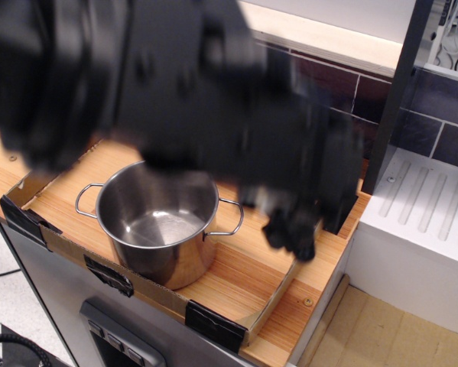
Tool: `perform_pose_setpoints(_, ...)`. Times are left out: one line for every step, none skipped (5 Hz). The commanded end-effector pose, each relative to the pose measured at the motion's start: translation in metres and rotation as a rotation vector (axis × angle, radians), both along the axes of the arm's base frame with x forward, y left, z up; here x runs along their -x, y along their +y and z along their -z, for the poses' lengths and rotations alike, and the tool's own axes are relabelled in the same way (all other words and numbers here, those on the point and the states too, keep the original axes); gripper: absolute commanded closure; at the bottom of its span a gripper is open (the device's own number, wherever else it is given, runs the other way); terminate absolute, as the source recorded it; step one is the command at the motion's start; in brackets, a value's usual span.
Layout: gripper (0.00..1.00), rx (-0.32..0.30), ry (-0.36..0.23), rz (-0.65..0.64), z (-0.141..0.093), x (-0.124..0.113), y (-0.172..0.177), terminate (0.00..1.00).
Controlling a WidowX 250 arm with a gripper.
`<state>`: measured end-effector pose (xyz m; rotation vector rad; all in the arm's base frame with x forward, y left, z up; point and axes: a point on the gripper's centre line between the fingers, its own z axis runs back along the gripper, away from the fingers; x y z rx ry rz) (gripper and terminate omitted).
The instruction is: Topple metal pot
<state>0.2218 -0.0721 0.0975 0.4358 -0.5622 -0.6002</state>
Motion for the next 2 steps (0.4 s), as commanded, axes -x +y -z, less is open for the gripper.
perform_pose_setpoints(0.00,-0.078,-0.051,0.043,0.033,0.003,0.025,0.00)
perform_pose_setpoints(0.00,-0.107,-0.074,0.025,0.036,0.000,0.037,0.00)
